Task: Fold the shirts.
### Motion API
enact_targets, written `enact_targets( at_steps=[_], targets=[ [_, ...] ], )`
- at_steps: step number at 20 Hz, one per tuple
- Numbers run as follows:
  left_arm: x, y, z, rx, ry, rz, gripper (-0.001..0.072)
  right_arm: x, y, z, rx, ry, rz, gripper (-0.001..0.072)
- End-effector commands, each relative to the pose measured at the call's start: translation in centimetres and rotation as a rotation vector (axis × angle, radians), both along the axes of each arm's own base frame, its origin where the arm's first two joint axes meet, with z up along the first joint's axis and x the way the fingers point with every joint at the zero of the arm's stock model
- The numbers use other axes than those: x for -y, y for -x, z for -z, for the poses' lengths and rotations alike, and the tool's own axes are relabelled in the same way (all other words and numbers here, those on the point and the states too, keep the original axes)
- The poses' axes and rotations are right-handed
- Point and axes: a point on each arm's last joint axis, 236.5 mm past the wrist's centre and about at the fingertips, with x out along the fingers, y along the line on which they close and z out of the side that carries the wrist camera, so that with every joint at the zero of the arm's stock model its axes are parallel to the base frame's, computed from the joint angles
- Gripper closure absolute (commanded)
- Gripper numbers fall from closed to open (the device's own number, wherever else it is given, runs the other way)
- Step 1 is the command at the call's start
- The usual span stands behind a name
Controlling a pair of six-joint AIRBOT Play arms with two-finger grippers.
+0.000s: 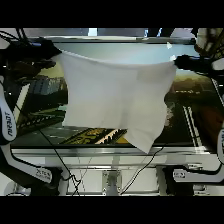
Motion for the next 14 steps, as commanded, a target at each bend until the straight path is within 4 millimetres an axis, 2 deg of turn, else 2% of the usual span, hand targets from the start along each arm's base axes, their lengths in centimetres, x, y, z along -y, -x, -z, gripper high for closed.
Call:
enact_targets(
  at_steps=[1,4,6,8,11,14],
  targets=[
    [-1.5,-3.5,5.3,-0.017,-0.005,-0.071,0.0702,-2.3,-5.1,4.1,0.098,0.062,0.045,0.0679],
    [-3.2,-3.3,9.4,-0.082,-0.124,-0.064,0.0702,-2.2,-5.8,6.8,0.060,0.043,0.067,0.0680],
    [-4.9,-2.7,11.6,-0.130,-0.234,-0.059,0.0701,-1.9,-5.2,8.6,0.000,0.040,0.053,0.0680],
    [-5.7,-1.7,13.4,-0.194,-0.282,-0.052,0.0702,-1.6,-4.1,10.3,-0.079,0.028,0.032,0.0680],
    [-4.8,0.6,16.2,-0.336,-0.247,-0.009,0.0702,-1.0,-1.4,13.7,-0.261,-0.025,0.058,0.0680],
    [-3.6,2.5,19.3,-0.454,-0.206,0.056,0.0702,-1.4,1.3,16.6,-0.384,-0.038,0.042,0.0682]
  ],
)
